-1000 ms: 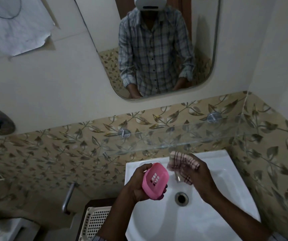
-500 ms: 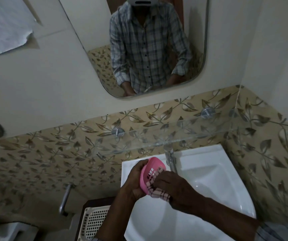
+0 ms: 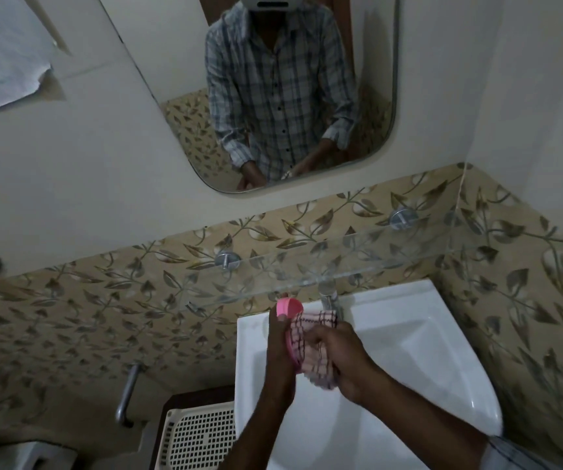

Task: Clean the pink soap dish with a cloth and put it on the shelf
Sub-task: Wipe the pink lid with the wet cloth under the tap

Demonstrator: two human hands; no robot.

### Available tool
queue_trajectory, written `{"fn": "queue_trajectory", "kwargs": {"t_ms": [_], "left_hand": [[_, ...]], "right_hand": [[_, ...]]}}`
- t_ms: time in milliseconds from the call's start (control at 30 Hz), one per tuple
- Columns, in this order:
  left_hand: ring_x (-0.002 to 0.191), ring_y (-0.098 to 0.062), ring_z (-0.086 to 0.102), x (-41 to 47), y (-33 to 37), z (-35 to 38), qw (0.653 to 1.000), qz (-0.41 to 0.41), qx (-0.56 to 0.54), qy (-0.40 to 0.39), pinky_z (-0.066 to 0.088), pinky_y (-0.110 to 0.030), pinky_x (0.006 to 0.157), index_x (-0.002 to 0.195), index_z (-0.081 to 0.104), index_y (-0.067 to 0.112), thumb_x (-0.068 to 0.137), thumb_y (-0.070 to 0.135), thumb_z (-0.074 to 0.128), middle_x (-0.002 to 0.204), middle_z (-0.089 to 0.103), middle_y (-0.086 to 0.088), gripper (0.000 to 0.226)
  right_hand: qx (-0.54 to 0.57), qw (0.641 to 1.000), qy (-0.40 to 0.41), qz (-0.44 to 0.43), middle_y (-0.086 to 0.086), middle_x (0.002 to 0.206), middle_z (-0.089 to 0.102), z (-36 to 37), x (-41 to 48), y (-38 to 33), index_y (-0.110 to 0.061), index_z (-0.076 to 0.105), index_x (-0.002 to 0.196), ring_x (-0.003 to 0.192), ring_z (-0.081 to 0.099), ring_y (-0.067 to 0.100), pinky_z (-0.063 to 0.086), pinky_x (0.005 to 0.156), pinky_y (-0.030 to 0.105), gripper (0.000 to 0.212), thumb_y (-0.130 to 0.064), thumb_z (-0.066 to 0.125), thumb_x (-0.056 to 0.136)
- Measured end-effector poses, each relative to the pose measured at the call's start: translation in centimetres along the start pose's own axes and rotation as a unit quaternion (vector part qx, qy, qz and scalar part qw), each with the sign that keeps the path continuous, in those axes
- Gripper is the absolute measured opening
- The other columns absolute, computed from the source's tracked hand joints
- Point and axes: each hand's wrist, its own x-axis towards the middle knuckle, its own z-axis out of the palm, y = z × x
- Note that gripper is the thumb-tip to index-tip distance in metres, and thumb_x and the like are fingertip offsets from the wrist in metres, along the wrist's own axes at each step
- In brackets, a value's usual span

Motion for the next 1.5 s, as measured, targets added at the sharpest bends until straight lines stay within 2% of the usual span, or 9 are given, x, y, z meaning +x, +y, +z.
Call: {"fn": "queue_trajectory", "kwargs": {"t_ms": [100,233,300,467,533,900,1133,1333,1500], "left_hand": [[0.093,-0.025,0.077,-0.3,0.4,0.1,0.997,-0.050,-0.048,-0.026,0.062,-0.030,0.070,0.109,0.076,0.007,0.103,0.051,0.030,0.100,0.079,-0.016,0.064],[0.083,-0.038,0.071,0.7,4.1,-1.2,0.962,-0.247,-0.077,-0.091,0.053,-0.042,0.081,0.104,0.069,-0.009,0.095,0.048,0.041,0.092,0.072,-0.026,0.064],[0.085,-0.038,0.067,0.8,4.5,-1.0,0.955,-0.270,-0.080,-0.089,0.055,-0.042,0.080,0.109,0.063,-0.008,0.092,0.044,0.046,0.095,0.068,-0.026,0.057],[0.086,-0.032,0.070,0.1,2.3,-0.1,0.993,-0.116,-0.016,-0.012,0.057,-0.039,0.080,0.114,0.067,-0.002,0.096,0.051,0.045,0.093,0.073,-0.021,0.059],[0.113,-0.033,0.067,-0.2,1.0,0.3,0.999,0.040,0.026,0.013,0.053,-0.048,0.099,0.133,0.058,0.005,0.103,0.041,0.041,0.123,0.069,-0.021,0.050],[0.119,-0.022,0.064,-1.2,1.2,-0.8,0.997,0.065,0.023,-0.019,0.051,-0.048,0.100,0.145,0.038,0.046,0.087,0.080,0.036,0.133,0.066,-0.005,0.068],[0.099,-0.046,0.068,0.4,6.1,-1.8,0.920,-0.353,-0.110,-0.132,0.054,-0.056,0.090,0.128,0.058,-0.013,0.088,0.061,0.052,0.113,0.067,-0.034,0.084],[0.084,-0.026,0.078,-1.0,0.0,1.0,0.996,-0.084,0.001,0.028,0.062,-0.032,0.061,0.115,0.070,0.011,0.097,0.061,0.041,0.094,0.081,-0.012,0.060],[0.102,-0.039,0.070,-0.6,1.6,-0.4,0.989,-0.135,-0.057,0.006,0.059,-0.046,0.082,0.128,0.062,-0.001,0.099,0.057,0.041,0.118,0.071,-0.025,0.068]], "right_hand": [[-0.174,0.974,-0.003,-0.143,0.012,0.081,0.075,-0.4,0.7,0.4,-0.011,0.072,0.088,0.069,0.073,0.027,0.060,0.058,0.036,0.016,-0.020,0.059,0.085],[-0.528,0.621,-0.168,-0.555,0.005,0.090,0.068,-4.6,2.1,1.6,-0.011,0.069,0.092,0.085,0.061,0.025,0.048,0.090,0.034,0.016,-0.006,0.057,0.083],[-0.558,0.572,-0.180,-0.575,0.006,0.094,0.070,-5.5,2.5,1.6,-0.011,0.071,0.094,0.090,0.062,0.025,0.048,0.092,0.033,0.015,-0.006,0.060,0.085],[-0.209,0.957,-0.104,-0.170,-0.006,0.065,0.071,-1.6,0.5,2.6,-0.025,0.072,0.080,0.057,0.068,0.015,0.055,0.058,0.034,0.019,-0.013,0.058,0.083],[-0.066,0.993,-0.085,-0.043,0.011,0.077,0.077,-1.3,0.5,1.0,-0.014,0.076,0.090,0.066,0.075,0.029,0.060,0.061,0.039,0.017,-0.018,0.061,0.083],[-0.186,0.946,-0.121,-0.238,-0.003,0.087,0.077,-2.9,1.1,-2.2,-0.020,0.075,0.096,0.079,0.074,0.012,0.061,0.075,0.035,0.016,-0.013,0.078,0.082],[-0.606,0.503,-0.169,-0.593,0.006,0.091,0.071,-4.6,2.0,0.3,-0.011,0.073,0.098,0.080,0.064,0.025,0.052,0.071,0.030,0.027,-0.002,0.072,0.073],[-0.281,0.948,0.025,-0.147,0.003,0.087,0.073,-0.5,0.9,-0.1,-0.009,0.072,0.098,0.080,0.070,0.017,0.061,0.076,0.037,0.020,-0.025,0.065,0.089],[-0.433,0.848,-0.047,-0.303,0.005,0.091,0.072,-1.0,0.7,1.1,-0.013,0.071,0.101,0.084,0.068,0.020,0.058,0.078,0.042,0.018,-0.010,0.061,0.086]]}}
